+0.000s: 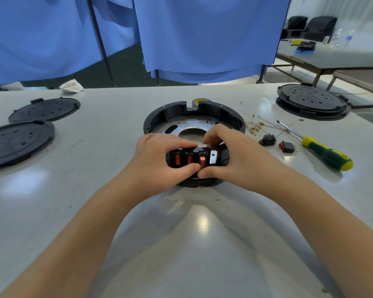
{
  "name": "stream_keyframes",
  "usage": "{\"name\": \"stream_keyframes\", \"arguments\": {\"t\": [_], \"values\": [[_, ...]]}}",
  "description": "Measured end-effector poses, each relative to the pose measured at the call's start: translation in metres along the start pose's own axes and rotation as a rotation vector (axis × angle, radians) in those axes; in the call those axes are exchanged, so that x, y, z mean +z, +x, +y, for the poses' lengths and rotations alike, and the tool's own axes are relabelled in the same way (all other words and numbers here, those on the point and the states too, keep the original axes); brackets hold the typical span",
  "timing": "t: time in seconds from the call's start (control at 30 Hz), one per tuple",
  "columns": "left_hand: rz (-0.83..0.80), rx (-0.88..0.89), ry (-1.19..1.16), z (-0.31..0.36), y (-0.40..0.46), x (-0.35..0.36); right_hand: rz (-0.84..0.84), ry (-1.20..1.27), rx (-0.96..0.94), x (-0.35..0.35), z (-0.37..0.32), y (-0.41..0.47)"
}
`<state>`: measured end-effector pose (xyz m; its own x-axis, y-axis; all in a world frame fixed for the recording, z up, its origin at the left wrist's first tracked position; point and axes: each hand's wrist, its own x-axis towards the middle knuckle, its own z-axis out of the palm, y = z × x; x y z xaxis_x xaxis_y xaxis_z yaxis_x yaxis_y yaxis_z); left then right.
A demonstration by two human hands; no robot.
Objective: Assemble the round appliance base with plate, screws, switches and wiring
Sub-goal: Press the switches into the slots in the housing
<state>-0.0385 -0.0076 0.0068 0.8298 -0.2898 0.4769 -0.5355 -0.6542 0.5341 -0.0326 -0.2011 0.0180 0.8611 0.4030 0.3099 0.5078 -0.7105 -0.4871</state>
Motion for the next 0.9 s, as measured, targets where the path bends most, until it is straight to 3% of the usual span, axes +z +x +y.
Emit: {"name": "stream_keyframes", "arguments": {"t": [0.23,0.9], "values": [[-0.008,-0.016,0.020,-0.0001,0.0010,-0.0006,-0.089,0.044,-0.002,-0.0071,0.0034,0.0001],[0.034,0.020,0.083,-0.0013,-0.0024,0.0045,-0.046,0.049,-0.026,-0.0045,0.0067,0.0003]]}}
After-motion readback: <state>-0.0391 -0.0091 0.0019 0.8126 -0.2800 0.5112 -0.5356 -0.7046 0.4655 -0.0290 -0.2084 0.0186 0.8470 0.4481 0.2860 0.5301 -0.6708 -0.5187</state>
